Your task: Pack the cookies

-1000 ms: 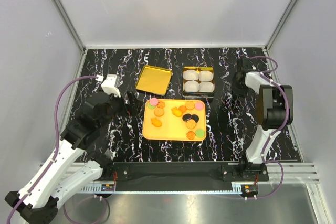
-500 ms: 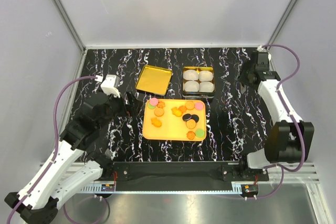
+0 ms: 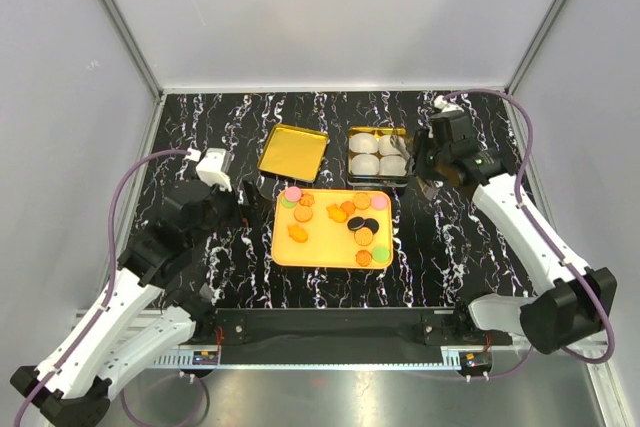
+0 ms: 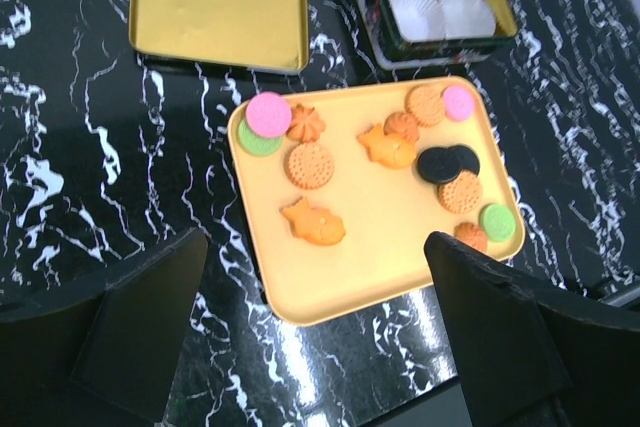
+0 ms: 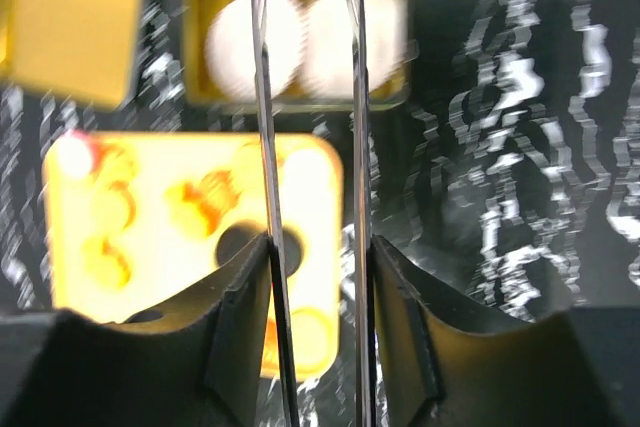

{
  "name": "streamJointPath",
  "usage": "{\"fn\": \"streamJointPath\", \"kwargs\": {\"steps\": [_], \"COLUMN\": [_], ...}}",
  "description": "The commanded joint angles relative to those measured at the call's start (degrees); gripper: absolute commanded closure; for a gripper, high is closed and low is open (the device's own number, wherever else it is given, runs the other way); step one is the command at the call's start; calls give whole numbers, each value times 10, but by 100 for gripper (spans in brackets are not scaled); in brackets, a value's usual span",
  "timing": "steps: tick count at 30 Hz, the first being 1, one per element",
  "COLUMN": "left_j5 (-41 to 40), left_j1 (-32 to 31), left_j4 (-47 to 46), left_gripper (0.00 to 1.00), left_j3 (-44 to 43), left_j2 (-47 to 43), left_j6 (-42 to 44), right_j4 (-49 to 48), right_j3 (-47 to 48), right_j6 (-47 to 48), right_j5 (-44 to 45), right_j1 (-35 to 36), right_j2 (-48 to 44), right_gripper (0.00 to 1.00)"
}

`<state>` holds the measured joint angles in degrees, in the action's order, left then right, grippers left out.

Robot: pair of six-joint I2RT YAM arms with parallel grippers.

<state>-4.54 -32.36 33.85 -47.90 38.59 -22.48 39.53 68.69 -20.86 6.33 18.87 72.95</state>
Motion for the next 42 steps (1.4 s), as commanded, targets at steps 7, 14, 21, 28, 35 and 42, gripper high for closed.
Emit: {"fn": "streamJointPath", "kwargs": {"steps": [7, 14, 21, 28, 35, 42], "left_j5": [-35, -67, -87, -86, -82, -85], "left_j1": [-2, -2, -2, -2, -2, -2], "left_j4": [4, 14, 23, 24, 23, 25], "left_gripper": [1, 1, 1, 1, 1, 1], "left_j3": [13, 21, 20, 21, 20, 20], "left_j2": [-31, -47, -47, -36, -35, -40], "left_j6": [-11, -22, -27, -27, -25, -23], "right_j4": [42, 25, 5, -9, -1, 18], "right_j3": [29, 22, 22, 36, 77, 105], "right_j6": [-22, -11, -2, -1, 6, 14], "right_j5": [-15, -46, -62, -55, -42, -27], "right_j1": [160, 219, 266, 303, 325, 334], "right_j2": [-13, 21, 70, 127, 169, 203], "right_gripper": [53, 53, 53, 49, 46, 45]}}
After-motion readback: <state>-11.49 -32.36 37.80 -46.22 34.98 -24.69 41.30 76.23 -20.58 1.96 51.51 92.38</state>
